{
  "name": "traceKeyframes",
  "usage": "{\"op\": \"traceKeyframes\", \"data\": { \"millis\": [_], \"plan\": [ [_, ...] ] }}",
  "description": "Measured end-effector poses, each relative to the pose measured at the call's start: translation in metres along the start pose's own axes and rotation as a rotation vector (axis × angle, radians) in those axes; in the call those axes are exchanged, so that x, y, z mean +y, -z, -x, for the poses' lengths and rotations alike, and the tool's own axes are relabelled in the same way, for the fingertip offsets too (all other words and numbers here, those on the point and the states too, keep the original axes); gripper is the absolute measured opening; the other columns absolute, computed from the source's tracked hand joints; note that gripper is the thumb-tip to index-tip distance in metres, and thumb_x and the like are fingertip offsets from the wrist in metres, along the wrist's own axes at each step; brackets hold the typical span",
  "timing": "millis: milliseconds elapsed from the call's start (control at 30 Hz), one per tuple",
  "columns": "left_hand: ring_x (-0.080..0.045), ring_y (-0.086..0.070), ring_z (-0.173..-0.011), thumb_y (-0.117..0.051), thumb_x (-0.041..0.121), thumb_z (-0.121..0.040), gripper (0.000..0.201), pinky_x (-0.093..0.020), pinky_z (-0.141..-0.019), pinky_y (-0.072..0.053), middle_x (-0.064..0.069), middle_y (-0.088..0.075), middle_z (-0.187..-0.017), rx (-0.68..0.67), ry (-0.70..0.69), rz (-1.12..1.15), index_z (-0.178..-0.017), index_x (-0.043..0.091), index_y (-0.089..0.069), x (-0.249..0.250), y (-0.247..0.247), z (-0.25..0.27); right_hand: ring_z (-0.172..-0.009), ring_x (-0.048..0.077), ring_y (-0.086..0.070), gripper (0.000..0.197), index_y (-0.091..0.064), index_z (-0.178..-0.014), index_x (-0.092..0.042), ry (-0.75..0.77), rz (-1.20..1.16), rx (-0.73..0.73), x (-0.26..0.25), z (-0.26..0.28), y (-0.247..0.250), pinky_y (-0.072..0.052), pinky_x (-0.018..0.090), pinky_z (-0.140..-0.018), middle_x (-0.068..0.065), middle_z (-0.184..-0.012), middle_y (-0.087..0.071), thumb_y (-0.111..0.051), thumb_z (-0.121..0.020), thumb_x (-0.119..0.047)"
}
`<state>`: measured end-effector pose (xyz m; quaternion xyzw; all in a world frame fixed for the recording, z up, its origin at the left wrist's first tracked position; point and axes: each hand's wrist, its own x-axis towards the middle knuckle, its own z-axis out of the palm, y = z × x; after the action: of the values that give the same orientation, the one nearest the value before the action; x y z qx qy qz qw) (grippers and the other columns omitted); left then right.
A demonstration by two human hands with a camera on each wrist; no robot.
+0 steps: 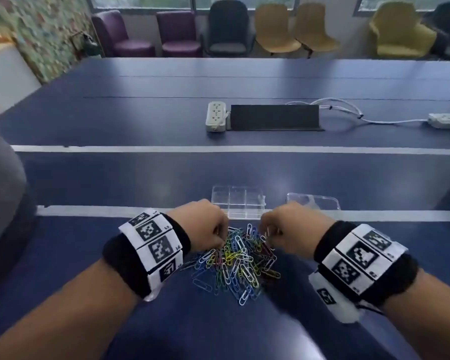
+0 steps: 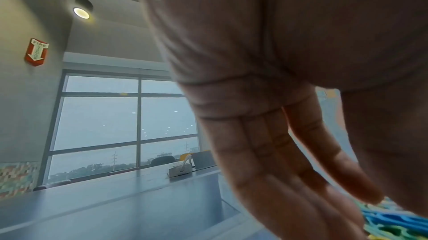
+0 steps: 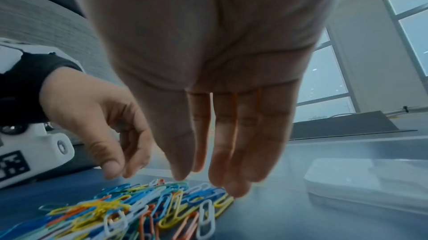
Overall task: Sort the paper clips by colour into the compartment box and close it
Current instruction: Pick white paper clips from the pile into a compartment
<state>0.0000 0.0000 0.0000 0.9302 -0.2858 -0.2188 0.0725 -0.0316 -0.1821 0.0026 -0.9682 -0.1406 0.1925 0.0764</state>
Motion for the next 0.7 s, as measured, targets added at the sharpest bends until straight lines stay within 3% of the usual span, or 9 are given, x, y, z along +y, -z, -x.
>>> {"op": "traceKeyframes", "data": {
  "millis": [200,367,500,667,700],
  "plan": [
    [-0.012,-0.060,-0.084,-0.058,0.012,-0.084,0.018,-0.027,-0.084,-0.052,0.006,-0.064,-0.089,-0.024,0.063,-0.056,-0.090,0.024,-0.070,-0.009,-0.001,-0.015,-0.094,0.025,-0.064,0.021,-0.068,-0.102,-0.028,0.023,-0.026,0.014,-0.017,-0.020,-0.009,-0.054,0.040,-0.086,0.005,-0.104,-0.068,-0.052,-0.087,-0.031],
    [-0.017,-0.061,-0.097,-0.060,0.017,-0.084,0.020,-0.029,-0.087,-0.050,0.002,-0.068,-0.104,0.031,0.083,-0.100,-0.101,0.025,-0.068,-0.007,0.000,-0.013,-0.089,0.027,-0.065,0.030,-0.069,-0.100,-0.014,-0.023,-0.005,0.002,-0.030,-0.037,-0.016,-0.055,0.035,-0.079,0.009,-0.099,-0.068,-0.061,-0.086,-0.039],
    [-0.018,-0.062,-0.099,-0.061,0.016,-0.085,0.025,-0.031,-0.090,-0.052,0.001,-0.067,-0.109,0.013,0.104,-0.077,-0.105,0.027,-0.068,-0.002,-0.006,-0.009,-0.091,0.029,-0.065,0.024,-0.068,-0.098,-0.011,-0.014,-0.010,-0.010,-0.033,-0.040,-0.018,-0.054,0.034,-0.079,0.011,-0.101,-0.068,-0.064,-0.085,-0.030],
    [-0.017,-0.061,-0.086,-0.067,0.022,-0.081,0.004,-0.029,-0.078,-0.052,0.005,-0.059,-0.080,0.054,0.123,-0.066,-0.084,0.021,-0.069,-0.001,-0.007,-0.005,-0.087,0.022,-0.065,0.010,-0.073,-0.088,-0.019,0.020,-0.074,0.024,-0.024,-0.032,-0.009,-0.050,0.027,-0.072,0.003,-0.095,-0.071,-0.065,-0.083,-0.024],
    [-0.016,-0.060,-0.081,-0.068,0.027,-0.080,0.007,-0.028,-0.074,-0.051,0.005,-0.059,-0.077,0.058,0.129,-0.070,-0.081,0.019,-0.068,-0.001,-0.007,-0.003,-0.087,0.020,-0.065,0.011,-0.073,-0.089,-0.021,0.030,-0.078,0.051,-0.022,-0.030,-0.008,-0.048,0.026,-0.073,0.001,-0.094,-0.072,-0.063,-0.084,-0.023]
  ]
}}
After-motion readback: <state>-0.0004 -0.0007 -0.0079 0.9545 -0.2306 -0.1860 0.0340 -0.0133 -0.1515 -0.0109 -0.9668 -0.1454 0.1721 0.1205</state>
